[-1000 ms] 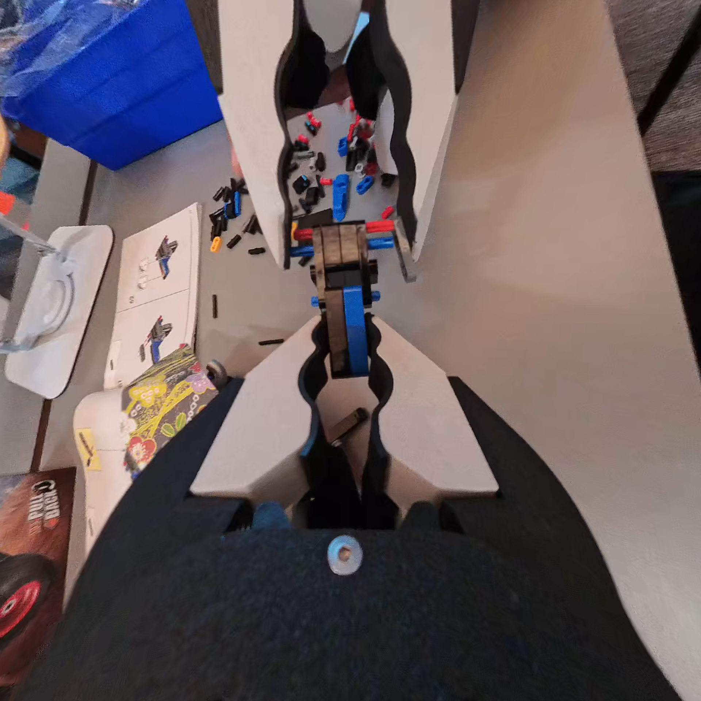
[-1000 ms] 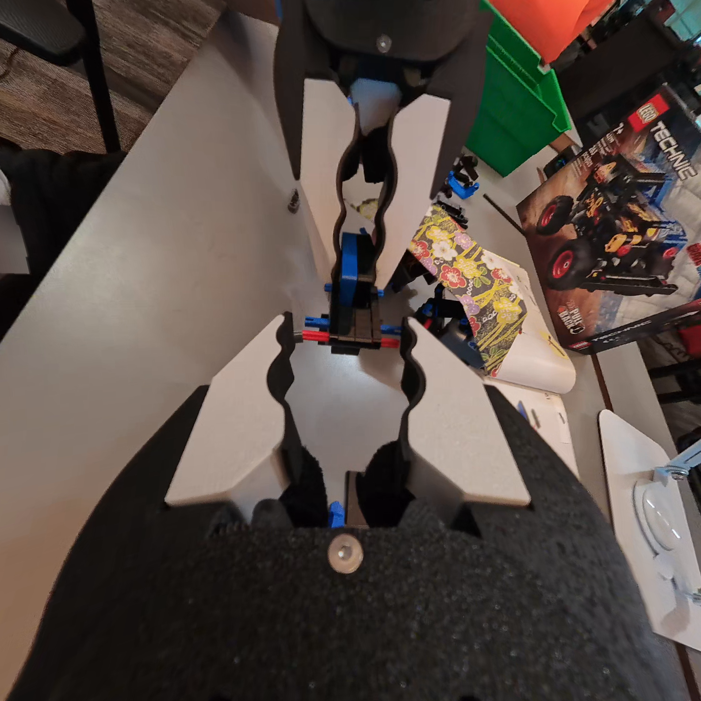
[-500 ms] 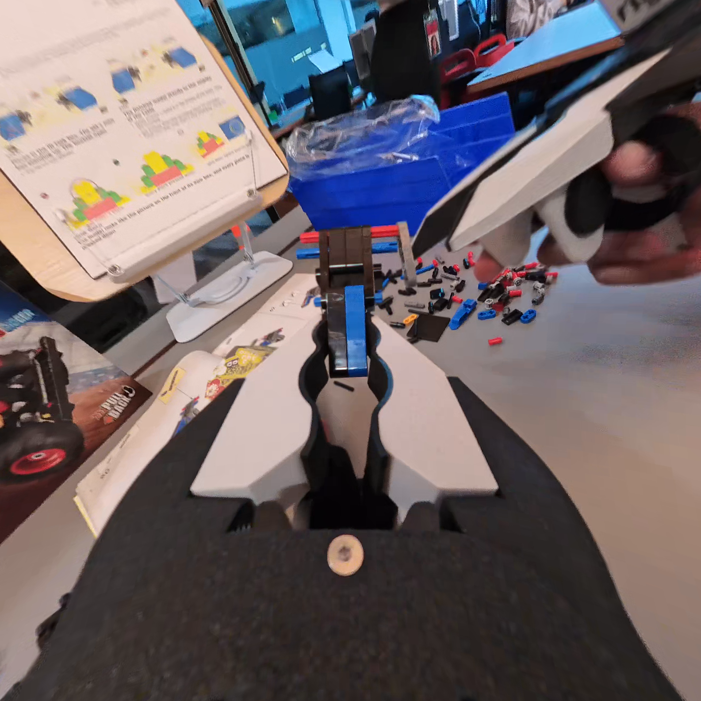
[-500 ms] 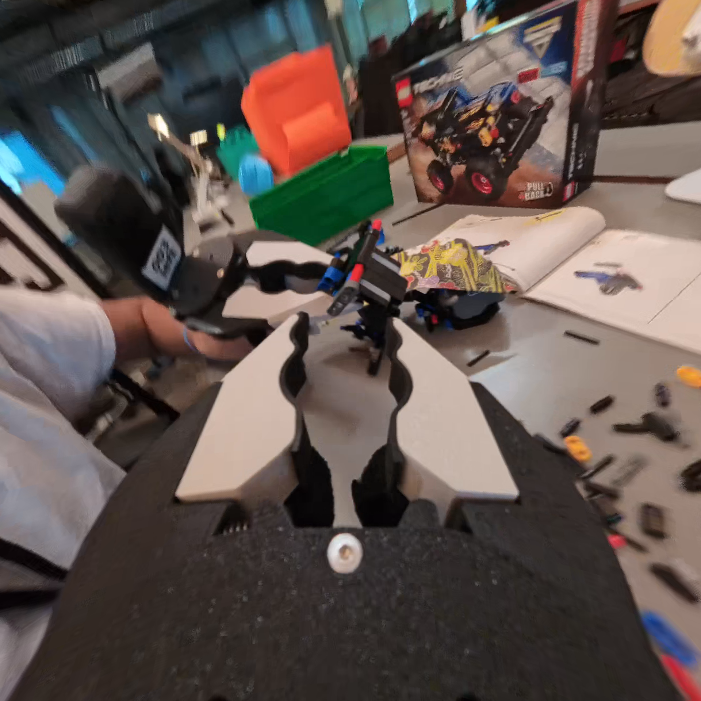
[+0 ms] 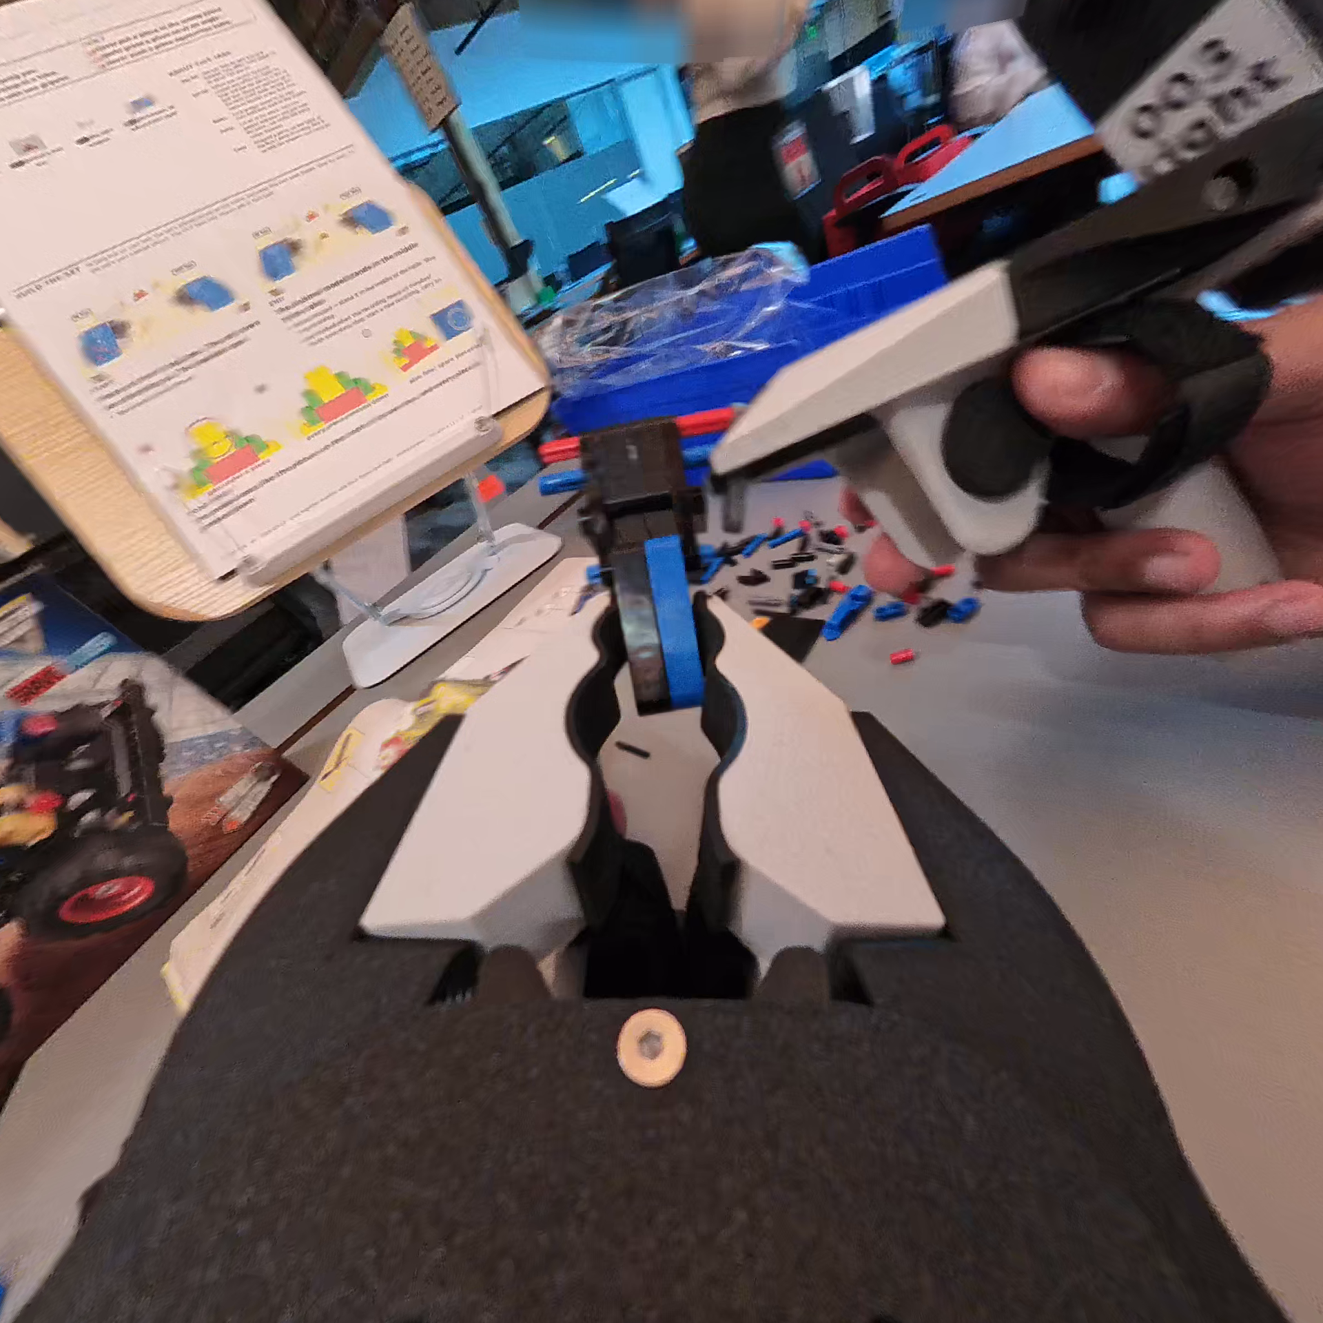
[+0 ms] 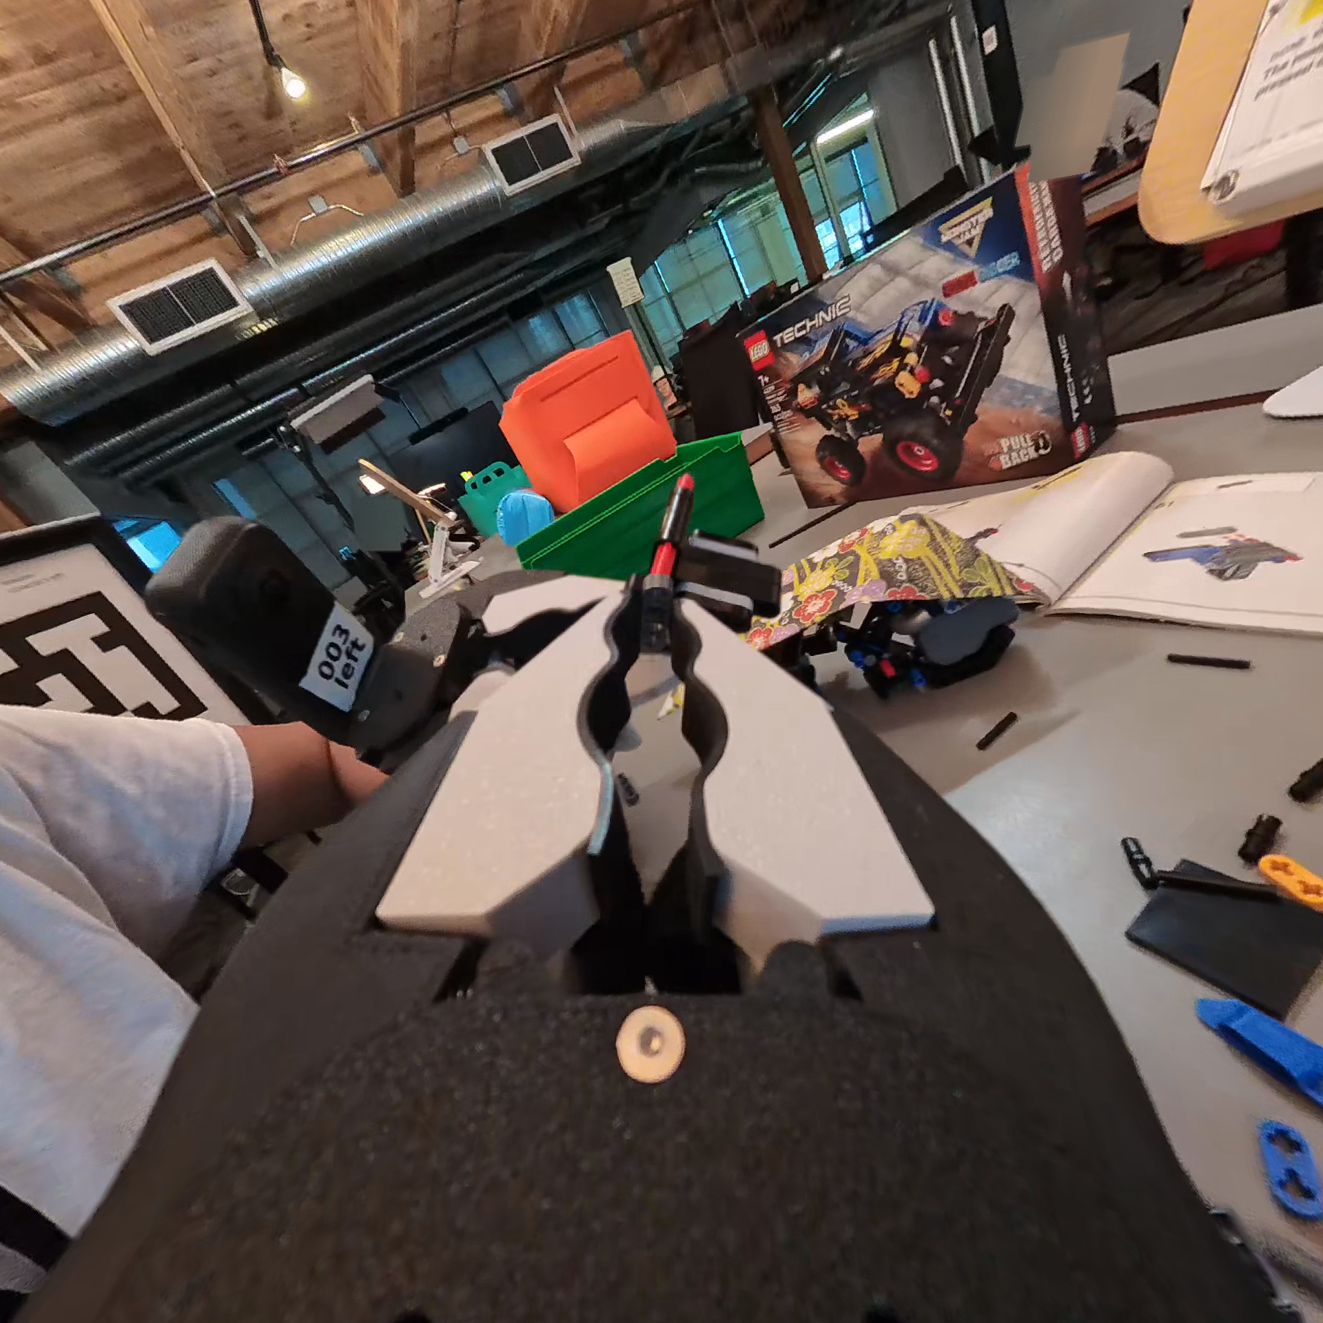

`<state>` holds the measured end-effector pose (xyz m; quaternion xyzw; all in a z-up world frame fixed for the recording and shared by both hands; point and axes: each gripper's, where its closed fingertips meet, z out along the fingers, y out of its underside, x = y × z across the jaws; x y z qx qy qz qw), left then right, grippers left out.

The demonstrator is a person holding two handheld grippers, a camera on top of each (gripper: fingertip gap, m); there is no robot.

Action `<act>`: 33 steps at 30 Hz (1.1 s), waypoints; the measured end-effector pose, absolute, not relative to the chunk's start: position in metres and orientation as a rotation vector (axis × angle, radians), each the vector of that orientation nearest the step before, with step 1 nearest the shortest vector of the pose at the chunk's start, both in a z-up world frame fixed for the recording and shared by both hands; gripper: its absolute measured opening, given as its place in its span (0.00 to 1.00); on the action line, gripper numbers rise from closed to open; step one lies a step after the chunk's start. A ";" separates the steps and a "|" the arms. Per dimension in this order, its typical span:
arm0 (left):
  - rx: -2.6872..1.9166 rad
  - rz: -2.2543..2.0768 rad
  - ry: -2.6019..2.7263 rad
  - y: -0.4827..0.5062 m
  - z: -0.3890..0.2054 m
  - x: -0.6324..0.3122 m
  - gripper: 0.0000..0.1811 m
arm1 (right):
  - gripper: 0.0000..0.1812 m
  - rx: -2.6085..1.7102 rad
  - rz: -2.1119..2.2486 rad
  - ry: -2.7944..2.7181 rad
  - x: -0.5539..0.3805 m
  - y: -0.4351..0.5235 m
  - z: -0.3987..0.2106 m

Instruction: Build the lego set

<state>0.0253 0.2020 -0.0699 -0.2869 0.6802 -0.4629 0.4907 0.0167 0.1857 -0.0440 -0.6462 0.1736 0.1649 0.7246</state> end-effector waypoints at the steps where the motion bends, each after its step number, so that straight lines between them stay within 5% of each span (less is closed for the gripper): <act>1: -0.656 -1.136 1.696 0.196 -0.075 0.022 0.10 | 0.04 -1.439 0.344 0.355 0.017 0.184 -0.043; 10: -0.616 -1.523 2.009 0.188 -0.079 0.003 0.21 | 0.03 -1.608 0.341 0.177 0.011 0.160 -0.055; 12: -0.663 -1.597 2.027 0.187 -0.082 0.003 0.00 | 0.03 -1.635 0.324 0.236 0.019 0.163 -0.066; 23: -0.463 -1.176 2.341 0.170 -0.117 -0.009 0.16 | 0.03 -1.719 0.181 0.577 0.035 0.095 -0.112; 33: 0.345 -0.438 2.714 0.148 -0.154 0.025 0.22 | 0.03 -2.096 0.123 0.366 0.001 0.090 -0.161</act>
